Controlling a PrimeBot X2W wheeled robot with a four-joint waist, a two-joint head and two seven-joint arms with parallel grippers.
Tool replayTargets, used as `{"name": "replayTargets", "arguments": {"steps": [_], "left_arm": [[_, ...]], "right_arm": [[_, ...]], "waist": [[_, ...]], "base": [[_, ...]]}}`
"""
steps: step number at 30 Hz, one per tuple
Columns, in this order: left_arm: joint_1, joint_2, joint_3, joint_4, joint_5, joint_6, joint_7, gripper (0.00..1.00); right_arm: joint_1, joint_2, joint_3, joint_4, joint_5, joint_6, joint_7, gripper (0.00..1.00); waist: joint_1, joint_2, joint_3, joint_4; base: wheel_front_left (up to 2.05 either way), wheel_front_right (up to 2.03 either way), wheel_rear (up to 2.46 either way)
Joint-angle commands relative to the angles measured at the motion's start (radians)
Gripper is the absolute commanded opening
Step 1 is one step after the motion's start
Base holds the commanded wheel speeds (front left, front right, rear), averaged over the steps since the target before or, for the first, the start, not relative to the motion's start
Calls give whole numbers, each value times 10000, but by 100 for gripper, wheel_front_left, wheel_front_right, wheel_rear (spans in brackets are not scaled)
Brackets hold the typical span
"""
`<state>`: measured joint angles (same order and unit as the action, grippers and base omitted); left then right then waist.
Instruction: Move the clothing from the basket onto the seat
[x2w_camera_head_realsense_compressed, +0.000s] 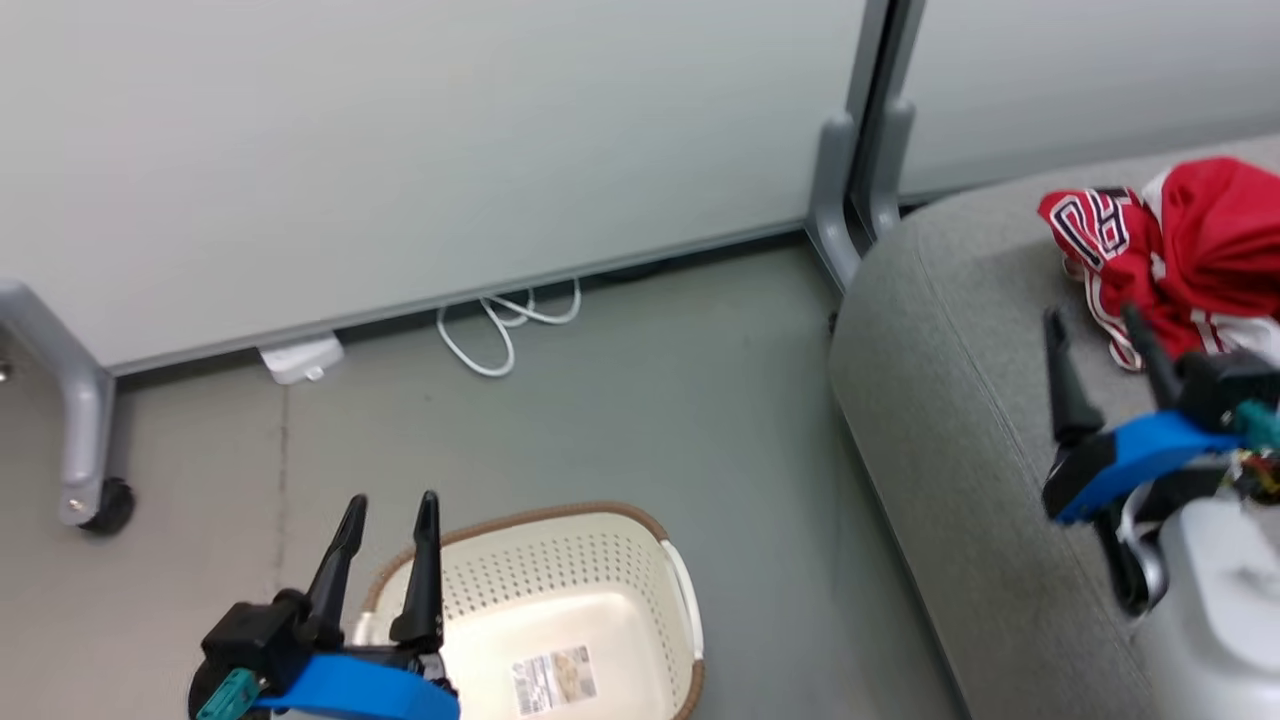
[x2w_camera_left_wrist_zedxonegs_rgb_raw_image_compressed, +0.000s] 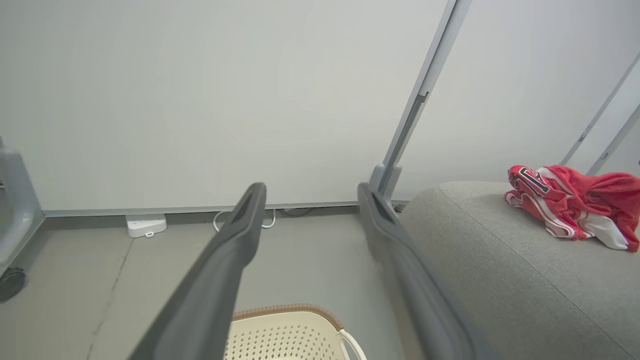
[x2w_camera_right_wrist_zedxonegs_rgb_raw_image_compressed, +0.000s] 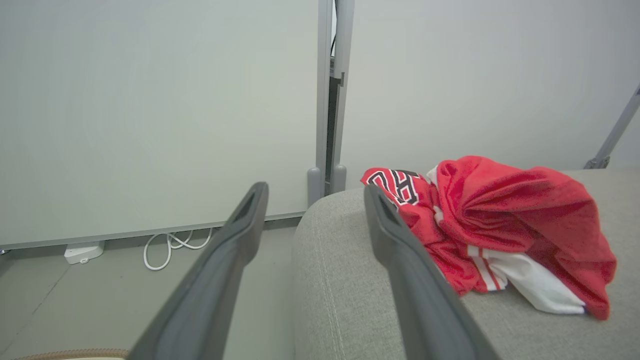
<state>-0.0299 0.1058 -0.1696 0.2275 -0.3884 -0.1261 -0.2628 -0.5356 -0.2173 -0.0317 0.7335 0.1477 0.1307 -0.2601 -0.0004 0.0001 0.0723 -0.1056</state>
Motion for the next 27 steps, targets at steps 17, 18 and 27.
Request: {"name": "replayTargets", "arguments": {"steps": [17, 18, 27], "left_arm": [[716, -221, 1522, 762, 275, -75, -28, 100], [736, -232, 1537, 762, 274, -75, -28, 100], [811, -262, 1596, 823, 238, -75, -28, 100]], "right_arm": [[3779, 1339, 654, -3476, 325, 1, 816, 100], [3871, 1380, 655, -3590, 307, 1, 862, 100], [4283, 1557, 570, -4132, 239, 1, 1177, 100]], "waist": [[4, -1, -921, 1312], [4, -1, -929, 1324], [4, -1, -894, 1259]], "base": [[0, 0, 0], [0, 0, 0], [0, 0, 0]]}}
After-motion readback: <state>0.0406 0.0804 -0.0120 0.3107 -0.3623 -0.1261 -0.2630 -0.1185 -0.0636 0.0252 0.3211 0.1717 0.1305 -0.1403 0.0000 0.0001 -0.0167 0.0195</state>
